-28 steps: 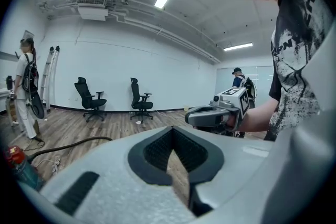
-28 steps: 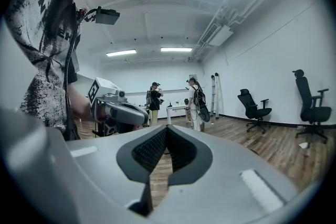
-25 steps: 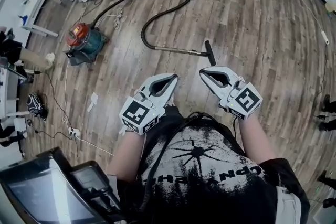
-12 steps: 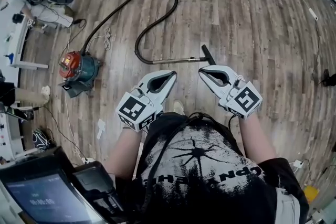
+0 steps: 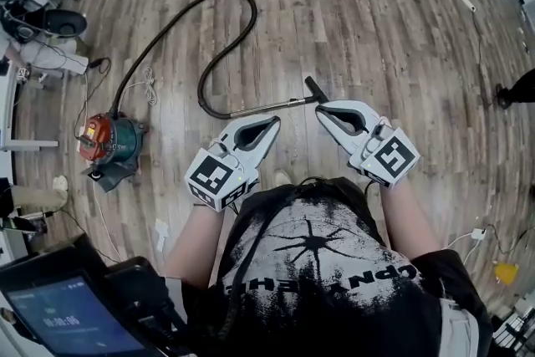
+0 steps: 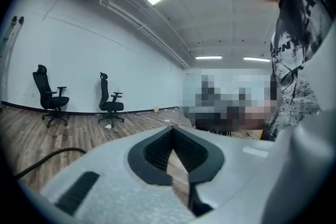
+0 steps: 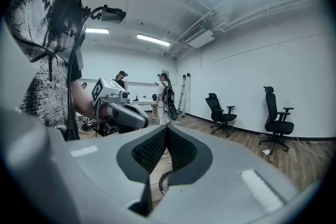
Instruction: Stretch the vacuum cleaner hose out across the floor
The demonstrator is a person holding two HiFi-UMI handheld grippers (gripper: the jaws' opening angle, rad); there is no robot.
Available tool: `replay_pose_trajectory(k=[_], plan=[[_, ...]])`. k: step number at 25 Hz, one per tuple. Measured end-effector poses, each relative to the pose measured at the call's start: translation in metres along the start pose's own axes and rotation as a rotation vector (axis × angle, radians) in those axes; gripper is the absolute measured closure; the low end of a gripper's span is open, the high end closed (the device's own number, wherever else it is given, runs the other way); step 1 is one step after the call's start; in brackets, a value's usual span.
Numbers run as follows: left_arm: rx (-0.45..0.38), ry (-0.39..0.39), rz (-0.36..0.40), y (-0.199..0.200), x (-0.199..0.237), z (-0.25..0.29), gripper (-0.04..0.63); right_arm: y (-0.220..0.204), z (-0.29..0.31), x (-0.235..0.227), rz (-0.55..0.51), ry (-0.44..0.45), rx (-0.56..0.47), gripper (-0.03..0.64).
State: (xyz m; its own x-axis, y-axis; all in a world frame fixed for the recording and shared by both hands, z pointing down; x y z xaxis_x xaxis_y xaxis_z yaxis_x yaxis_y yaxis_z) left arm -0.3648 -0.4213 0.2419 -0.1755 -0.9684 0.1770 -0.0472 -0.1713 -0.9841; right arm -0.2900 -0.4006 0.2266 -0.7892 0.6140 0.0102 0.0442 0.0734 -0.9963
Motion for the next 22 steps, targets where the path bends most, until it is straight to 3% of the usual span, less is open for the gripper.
replay_pose_trajectory(k=[5,10,18,22], plan=[[0.005,-0.024,-0.012,-0.005,0.006,-0.007,0.594,0.008,0.019,0.005,-0.037,0.039,-0.024,0.609],[-0.029,0.031,-0.036,0.002,0.011,-0.011,0.594,0.024,0.035,0.007,-0.038,0.118,-0.042,0.609],[-0.048,0.2,-0.056,0.005,0.024,-0.013,0.594,0.024,0.059,-0.011,0.005,0.282,-0.002,0.609],[-0.096,0.317,-0.064,0.021,0.038,-0.001,0.594,0.035,0.073,-0.033,-0.004,0.397,-0.053,0.609]])
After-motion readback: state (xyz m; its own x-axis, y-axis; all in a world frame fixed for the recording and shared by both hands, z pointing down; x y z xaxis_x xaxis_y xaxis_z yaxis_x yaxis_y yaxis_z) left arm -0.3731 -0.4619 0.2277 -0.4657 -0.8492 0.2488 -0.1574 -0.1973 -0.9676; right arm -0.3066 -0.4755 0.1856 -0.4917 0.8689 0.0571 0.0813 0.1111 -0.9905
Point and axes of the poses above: the fingertips, and each gripper's own axes: z forward along the fingers, x to its left, y out of its top, the point moved 1 cm from there along -z, backward along the fingers, and after that the axes turned 14 degrees about -x, right-handed, at the moved point
